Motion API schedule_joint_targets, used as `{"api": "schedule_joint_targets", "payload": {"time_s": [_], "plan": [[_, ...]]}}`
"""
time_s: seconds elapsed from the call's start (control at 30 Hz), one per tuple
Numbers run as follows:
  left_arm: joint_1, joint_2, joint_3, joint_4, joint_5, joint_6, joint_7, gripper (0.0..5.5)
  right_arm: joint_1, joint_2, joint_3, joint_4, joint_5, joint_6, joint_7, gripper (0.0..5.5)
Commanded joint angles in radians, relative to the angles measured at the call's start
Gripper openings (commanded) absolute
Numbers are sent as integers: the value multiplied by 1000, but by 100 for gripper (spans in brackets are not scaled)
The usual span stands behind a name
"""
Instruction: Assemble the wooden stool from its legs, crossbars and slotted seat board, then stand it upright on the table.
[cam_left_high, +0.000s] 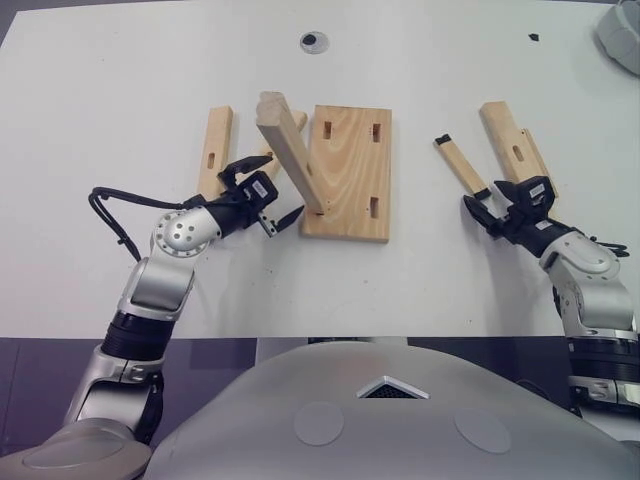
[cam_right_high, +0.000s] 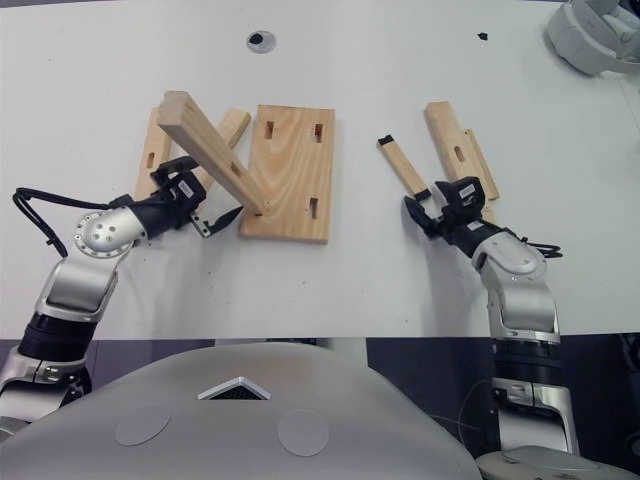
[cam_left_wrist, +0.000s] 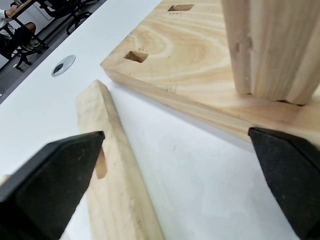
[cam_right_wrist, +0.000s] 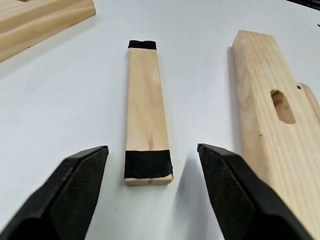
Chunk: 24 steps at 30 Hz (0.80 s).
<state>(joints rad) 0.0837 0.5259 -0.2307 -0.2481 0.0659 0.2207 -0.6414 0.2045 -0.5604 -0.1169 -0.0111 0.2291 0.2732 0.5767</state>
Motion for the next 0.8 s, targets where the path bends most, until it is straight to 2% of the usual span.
{"api": "schedule_joint_targets", "payload": {"time_s": [0.03, 0.2, 0.3, 0.43, 0.57, 0.63, 0.7, 0.8], "plan": [[-9, -3, -5, -24, 2, 25, 2, 535, -9, -7, 7, 1, -19, 24, 0, 289], [-38, -6, 23, -20, -16, 30, 3, 535, -11, 6, 19, -1, -16, 26, 1, 194], [-83, -35, 82, -23, -88, 52, 7, 535, -26, 17, 18, 9, -38, -16, -27, 132], [-161, -69, 183, 14, -178, 81, 34, 535, -103, 40, -57, 52, -69, -115, -137, 132], [-325, -87, 301, 126, -277, 93, 56, 535, -212, 34, -116, 21, -77, -184, -202, 132], [-459, -117, 355, 188, -381, 147, 48, 535, -315, 18, -88, 24, -107, -205, -198, 132], [-605, -166, 408, 220, -610, 317, -15, 535, -462, 9, -16, 55, -160, -242, -167, 132], [-762, -231, 445, 322, -832, 497, -74, 535, -691, 64, 91, 154, -196, -318, -114, 132]]}}
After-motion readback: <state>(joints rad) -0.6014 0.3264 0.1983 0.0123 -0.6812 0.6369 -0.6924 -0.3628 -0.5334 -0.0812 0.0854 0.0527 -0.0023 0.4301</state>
